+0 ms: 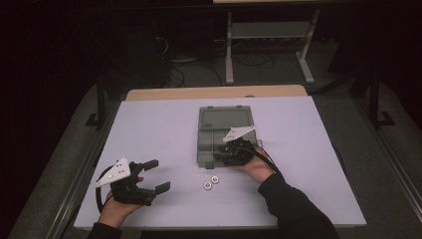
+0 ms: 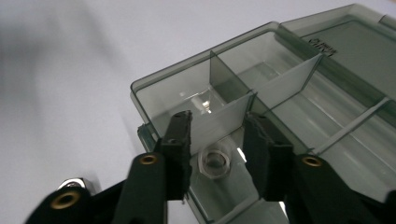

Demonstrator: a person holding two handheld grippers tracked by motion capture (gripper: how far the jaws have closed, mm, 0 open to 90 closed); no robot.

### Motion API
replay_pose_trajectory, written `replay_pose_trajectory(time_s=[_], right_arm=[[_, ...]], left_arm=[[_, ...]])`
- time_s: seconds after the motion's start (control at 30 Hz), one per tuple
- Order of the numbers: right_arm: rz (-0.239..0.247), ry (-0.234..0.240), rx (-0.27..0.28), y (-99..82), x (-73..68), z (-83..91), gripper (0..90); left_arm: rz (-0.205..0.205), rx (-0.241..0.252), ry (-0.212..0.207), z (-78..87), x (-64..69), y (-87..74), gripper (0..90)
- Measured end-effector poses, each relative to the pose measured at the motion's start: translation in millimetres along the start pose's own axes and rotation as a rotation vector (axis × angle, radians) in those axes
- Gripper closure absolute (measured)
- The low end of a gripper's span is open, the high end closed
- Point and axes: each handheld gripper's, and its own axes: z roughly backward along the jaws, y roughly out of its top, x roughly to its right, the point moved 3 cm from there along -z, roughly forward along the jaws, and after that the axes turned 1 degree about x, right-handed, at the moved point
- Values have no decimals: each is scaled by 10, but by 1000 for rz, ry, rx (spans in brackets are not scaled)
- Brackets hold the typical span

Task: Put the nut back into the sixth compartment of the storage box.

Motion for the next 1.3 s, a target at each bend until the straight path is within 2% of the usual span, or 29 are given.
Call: replay_pose_trajectory(time_s=[0.17,0.37,0.57,0.6,0.8,1.07,1.13,1.3], right_arm=[[-8,7,30,31,-27,96,574],[6,41,78,56,-143,298,582],[27,83,74,-13,-284,368,593],[24,91,70,-37,-318,367,598],[44,117,21,-190,-446,317,605],[50,125,-42,-324,-495,119,605],[64,116,-47,-333,-492,90,609],[59,107,-49,-347,-491,31,619]], left_arm=[[2,2,0,0,1,0,106],[2,2,1,-2,4,2,106],[8,5,3,-2,10,4,106],[-3,5,2,-1,1,6,106],[-1,6,1,2,1,7,106],[-1,1,-3,-14,12,7,106],[-1,1,-5,-13,10,6,106],[1,1,-5,-14,14,5,105]])
